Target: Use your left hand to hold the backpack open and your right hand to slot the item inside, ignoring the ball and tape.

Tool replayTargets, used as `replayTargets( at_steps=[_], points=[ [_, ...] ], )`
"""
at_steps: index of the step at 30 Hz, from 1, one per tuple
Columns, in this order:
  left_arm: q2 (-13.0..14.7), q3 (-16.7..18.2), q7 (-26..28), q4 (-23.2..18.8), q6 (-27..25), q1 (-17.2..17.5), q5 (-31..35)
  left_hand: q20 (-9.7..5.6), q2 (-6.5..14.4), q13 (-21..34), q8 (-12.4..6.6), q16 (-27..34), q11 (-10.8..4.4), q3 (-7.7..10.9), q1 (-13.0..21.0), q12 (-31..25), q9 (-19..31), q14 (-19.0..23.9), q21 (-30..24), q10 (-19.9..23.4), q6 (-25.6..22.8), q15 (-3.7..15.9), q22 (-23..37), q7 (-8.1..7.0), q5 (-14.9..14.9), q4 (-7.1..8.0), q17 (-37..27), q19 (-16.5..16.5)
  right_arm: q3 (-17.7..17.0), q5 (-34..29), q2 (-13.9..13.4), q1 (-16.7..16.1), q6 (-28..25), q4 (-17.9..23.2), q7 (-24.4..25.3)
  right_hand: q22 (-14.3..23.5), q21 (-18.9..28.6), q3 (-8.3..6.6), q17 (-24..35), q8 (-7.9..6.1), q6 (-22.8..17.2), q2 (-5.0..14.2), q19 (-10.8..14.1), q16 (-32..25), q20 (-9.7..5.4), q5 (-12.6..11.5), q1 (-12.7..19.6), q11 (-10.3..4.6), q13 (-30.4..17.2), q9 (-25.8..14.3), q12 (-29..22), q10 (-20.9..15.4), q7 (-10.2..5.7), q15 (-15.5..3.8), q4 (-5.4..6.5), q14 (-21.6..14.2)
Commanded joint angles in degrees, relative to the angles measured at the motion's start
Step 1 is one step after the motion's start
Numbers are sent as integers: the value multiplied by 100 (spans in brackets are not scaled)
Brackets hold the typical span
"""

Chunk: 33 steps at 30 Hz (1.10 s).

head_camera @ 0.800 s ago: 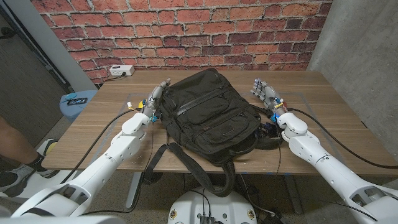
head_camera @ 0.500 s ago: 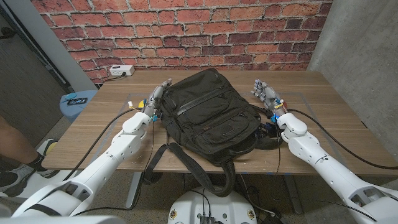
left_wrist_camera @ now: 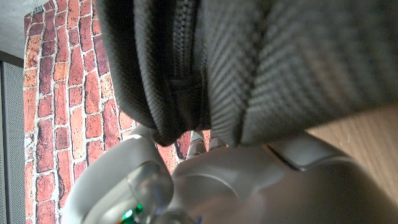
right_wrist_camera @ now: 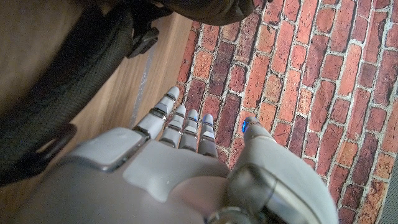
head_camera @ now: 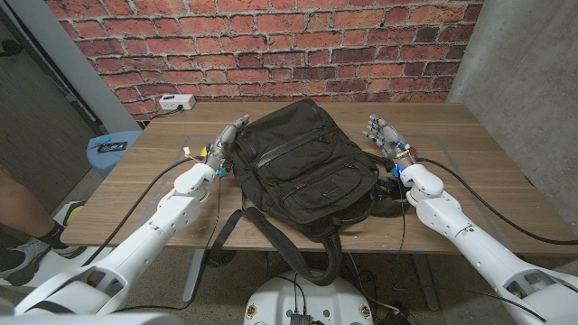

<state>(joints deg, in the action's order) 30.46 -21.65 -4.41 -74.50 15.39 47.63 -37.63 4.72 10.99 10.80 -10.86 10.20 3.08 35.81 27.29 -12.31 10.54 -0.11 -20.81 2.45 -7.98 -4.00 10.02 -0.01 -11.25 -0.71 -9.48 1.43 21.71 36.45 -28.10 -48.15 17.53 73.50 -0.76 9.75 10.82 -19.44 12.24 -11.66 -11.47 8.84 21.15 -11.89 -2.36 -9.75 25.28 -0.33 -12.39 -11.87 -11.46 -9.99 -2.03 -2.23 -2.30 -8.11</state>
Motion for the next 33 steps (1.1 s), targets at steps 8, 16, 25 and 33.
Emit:
replayTargets(
  at_steps=[8, 16, 25, 33],
  points=[
    [379, 131, 8, -597, -144, 333, -58, 33, -33, 29, -8, 23, 43, 18, 75, -12, 11, -8, 23, 13, -40, -40, 13, 24, -24, -46, -21, 22, 38, -177, -33, -53, 39, 166, 170, 14, 39, -3, -7, -18, -19, -25, 42, -22, -74, -40, 76, 23, -8, -6, -23, -23, 12, -74, -66, -40],
    [556, 211, 52, -841, -143, 497, -35, 34, -37, 29, -5, 17, 38, 16, 81, -7, 12, -22, 42, 9, -40, -54, 13, 25, -24, -64, -21, 15, 60, -192, -65, -53, -11, 199, 147, 14, 38, 6, -10, -19, -22, -25, 38, -23, -64, -38, 68, 27, -6, -6, -25, -27, 12, -69, -78, -36],
    [775, 352, 215, -1232, -197, 748, -23, 46, -39, 29, 3, 17, 41, 11, 86, -3, 12, -25, 62, 10, -30, -58, 14, 18, -24, -84, -21, 18, 82, -210, -93, 61, -13, 93, 20, 14, 37, 10, -18, -16, -16, -28, 37, -22, -66, -37, 74, 38, -3, -5, -18, -8, 27, -67, -103, -35],
    [957, 409, 325, -1568, -272, 870, 81, 50, -50, 29, 5, 13, 45, 4, 89, 1, 13, -34, 81, 8, -30, -55, 14, 25, -25, -103, -20, 12, 91, -211, -116, 183, -18, -6, -99, 13, 38, -3, -36, -26, -48, -29, 38, -17, -69, -41, 122, 62, 2, -1, -21, -14, 146, -62, -165, -35]
  ],
)
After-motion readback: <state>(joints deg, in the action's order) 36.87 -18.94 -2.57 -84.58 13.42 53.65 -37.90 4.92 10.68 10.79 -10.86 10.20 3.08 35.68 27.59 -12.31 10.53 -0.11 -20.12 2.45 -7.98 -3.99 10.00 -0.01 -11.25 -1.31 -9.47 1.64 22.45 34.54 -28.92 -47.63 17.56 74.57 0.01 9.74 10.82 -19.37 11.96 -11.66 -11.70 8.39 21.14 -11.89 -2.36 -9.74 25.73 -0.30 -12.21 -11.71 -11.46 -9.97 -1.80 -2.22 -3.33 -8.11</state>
